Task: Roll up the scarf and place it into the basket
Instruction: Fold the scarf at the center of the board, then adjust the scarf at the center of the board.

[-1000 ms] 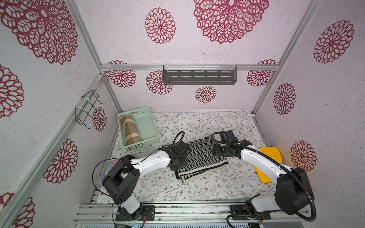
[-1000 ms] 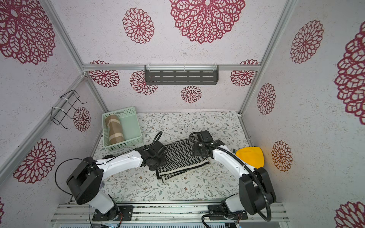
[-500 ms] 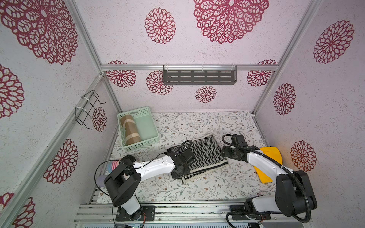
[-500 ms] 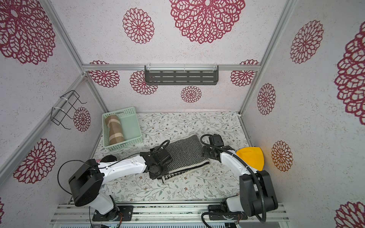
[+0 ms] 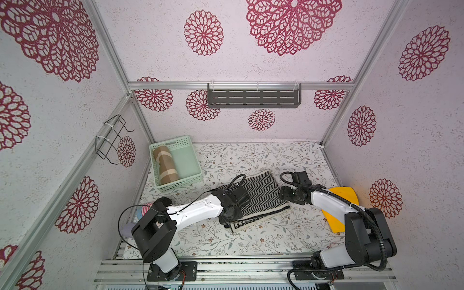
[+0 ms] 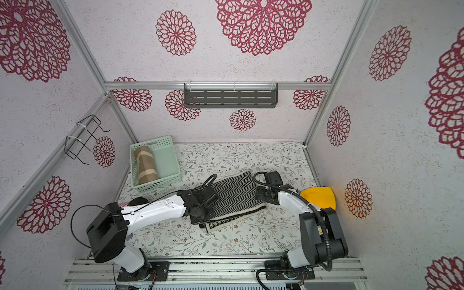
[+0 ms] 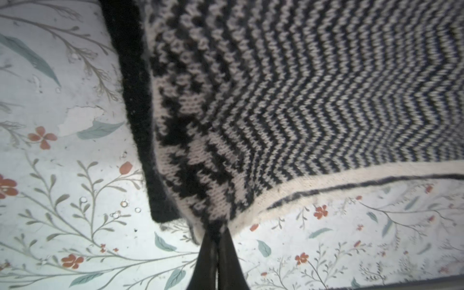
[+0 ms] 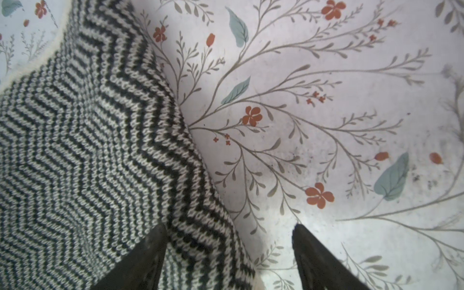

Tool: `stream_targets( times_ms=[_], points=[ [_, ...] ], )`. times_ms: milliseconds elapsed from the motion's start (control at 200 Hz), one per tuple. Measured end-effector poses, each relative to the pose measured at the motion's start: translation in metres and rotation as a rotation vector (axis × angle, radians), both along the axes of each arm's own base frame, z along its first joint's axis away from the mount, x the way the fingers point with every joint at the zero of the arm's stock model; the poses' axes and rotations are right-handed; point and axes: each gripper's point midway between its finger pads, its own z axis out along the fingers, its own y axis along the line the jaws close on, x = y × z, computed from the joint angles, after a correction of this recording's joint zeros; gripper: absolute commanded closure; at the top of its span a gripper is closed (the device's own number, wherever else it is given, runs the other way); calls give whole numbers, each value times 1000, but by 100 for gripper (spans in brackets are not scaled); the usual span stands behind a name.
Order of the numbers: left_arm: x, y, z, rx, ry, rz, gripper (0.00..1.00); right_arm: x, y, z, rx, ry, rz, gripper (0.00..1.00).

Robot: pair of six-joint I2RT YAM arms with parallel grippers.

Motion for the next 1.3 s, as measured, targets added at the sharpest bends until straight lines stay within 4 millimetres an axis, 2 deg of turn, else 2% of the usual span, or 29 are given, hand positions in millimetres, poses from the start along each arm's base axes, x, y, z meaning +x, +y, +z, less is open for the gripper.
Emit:
stream_targets(
  times_ms=[80,150,380,570,610,676,701,751,806,901,961,1031,1101,1166,1236,1301],
  points=[
    [-1,-5,9,-45,-8,-7,100,-1,0,-4,0,12,2,20],
    [-3,-7,8,-66,-2,-12,100,-2,1,-8,2,25,4,20],
    [-26,6,-37,-23,106,-2,100,-7,0,-22,-11,73,5,22],
    [-33,12,-57,-1,144,4,100,-9,-7,-33,-34,105,-6,45],
    [-33,11,-59,-2,147,3,90,-8,-7,-33,-31,104,-4,49],
    [-33,10,-59,-4,148,1,61,-7,-6,-33,-22,102,-2,50],
    [-32,8,-58,-12,146,0,53,-7,-5,-33,-17,101,1,50],
    [-28,4,-55,-28,135,-4,45,-7,-5,-33,-15,102,3,50],
    [-25,2,-52,-32,128,-7,42,-7,-4,-33,-13,103,3,50],
    [-20,14,-43,13,117,1,34,-9,-4,-33,-9,103,5,50],
    [-12,23,-28,34,87,11,27,-13,-5,-33,-6,106,6,49],
    [2,29,4,23,14,31,22,-20,-5,-33,1,111,3,48],
    [17,35,36,-15,-73,56,21,-26,-7,-33,1,120,-1,48],
    [31,43,58,-52,-144,87,22,-30,-8,-33,2,128,-9,48],
    [42,49,66,-74,-187,113,28,-32,-9,-33,5,128,-19,49],
    [52,51,59,-87,-202,133,38,-35,-9,-34,13,128,-34,51]
  ],
)
